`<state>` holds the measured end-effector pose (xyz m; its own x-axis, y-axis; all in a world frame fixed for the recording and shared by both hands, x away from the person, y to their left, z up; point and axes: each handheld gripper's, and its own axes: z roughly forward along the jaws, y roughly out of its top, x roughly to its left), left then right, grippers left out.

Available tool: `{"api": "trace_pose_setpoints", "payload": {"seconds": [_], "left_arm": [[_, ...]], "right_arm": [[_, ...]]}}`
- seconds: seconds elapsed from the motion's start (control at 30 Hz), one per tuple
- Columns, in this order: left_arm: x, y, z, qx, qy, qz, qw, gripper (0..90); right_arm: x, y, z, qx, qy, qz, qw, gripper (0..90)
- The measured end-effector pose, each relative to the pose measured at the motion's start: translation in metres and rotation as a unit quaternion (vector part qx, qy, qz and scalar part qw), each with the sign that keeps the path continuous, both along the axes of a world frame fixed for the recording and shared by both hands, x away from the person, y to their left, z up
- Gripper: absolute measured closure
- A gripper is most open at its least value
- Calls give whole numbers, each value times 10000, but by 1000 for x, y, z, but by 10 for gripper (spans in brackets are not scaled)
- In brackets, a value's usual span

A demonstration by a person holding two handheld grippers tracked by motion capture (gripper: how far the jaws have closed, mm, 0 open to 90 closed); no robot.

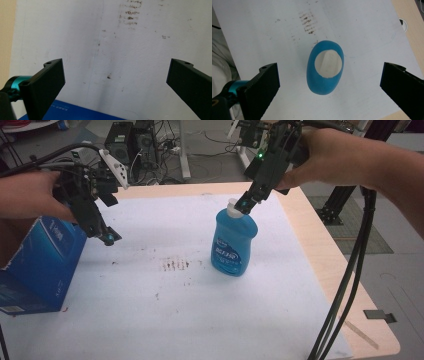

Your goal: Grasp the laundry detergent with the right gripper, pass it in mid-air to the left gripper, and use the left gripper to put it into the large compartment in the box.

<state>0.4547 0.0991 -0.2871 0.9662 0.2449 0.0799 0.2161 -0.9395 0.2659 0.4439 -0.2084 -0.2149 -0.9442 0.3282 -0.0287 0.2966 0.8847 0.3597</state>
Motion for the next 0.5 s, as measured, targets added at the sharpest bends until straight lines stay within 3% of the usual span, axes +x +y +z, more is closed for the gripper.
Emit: {"api": "trace_pose_setpoints", "payload": {"seconds": [0.5], "left_arm": [[3, -3, -5, 25, 34, -59, 10000, 17]], "right_arm": [[-10, -39, -30, 260, 166, -612, 9976, 14]]}}
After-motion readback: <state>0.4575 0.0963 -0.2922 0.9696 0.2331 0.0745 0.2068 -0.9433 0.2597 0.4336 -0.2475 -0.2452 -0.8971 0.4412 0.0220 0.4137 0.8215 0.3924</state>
